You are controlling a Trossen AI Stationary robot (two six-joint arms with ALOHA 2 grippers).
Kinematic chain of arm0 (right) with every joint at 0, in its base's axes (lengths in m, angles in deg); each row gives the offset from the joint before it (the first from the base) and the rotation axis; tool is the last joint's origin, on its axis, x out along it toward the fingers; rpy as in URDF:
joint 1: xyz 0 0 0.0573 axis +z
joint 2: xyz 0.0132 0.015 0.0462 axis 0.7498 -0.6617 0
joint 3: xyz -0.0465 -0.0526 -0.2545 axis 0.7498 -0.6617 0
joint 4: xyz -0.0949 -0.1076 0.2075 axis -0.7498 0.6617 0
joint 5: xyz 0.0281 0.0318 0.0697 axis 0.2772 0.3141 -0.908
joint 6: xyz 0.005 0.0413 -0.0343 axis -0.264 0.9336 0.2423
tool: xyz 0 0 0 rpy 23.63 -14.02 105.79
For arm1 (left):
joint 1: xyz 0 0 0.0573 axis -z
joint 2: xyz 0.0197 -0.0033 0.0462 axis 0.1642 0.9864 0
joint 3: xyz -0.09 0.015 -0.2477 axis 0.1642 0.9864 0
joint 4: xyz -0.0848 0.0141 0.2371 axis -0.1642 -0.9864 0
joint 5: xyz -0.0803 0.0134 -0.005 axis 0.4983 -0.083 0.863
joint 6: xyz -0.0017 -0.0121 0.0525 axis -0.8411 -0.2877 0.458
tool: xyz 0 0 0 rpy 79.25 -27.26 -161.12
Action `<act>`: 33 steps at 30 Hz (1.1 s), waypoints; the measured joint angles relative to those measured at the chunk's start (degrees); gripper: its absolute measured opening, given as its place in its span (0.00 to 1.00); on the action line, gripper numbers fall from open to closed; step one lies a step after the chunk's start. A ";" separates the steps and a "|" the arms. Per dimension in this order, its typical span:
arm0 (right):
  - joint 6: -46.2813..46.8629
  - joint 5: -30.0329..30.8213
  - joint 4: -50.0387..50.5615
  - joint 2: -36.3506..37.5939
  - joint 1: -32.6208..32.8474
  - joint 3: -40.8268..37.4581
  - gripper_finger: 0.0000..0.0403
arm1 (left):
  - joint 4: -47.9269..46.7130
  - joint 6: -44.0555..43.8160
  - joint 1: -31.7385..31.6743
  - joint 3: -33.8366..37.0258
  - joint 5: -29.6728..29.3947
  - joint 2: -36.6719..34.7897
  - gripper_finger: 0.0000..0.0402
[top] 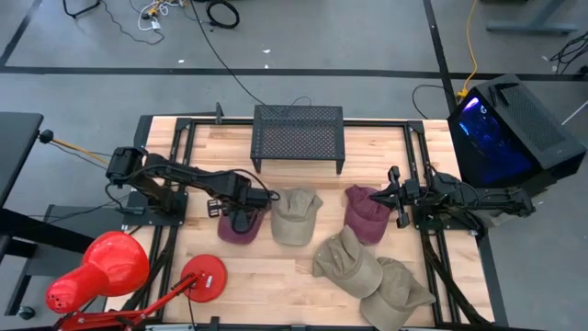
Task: Pick & Place hat
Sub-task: Put the left red cap on the shelf
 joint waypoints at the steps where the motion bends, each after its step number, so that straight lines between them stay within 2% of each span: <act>1: 0.00 0.00 0.01 0.00 0.01 0.00 0.07 | -0.18 -0.32 -0.04 -0.08 -0.06 -0.52 0.42; 8: -0.01 0.01 0.02 0.02 0.01 0.00 0.07 | -0.24 -5.42 -0.55 -0.71 -0.44 -4.14 0.47; 19: 0.00 0.01 0.01 0.00 0.02 0.00 0.07 | -0.48 -23.71 -0.55 -0.71 -0.41 -9.75 0.48; 24: 0.00 0.01 0.01 0.01 0.00 0.00 0.07 | -0.52 -31.42 -0.55 -0.71 -0.14 -9.90 0.48; 33: 0.00 0.01 0.01 0.00 0.00 0.00 0.07 | 0.28 -38.14 -0.89 -0.71 -0.53 -9.90 0.48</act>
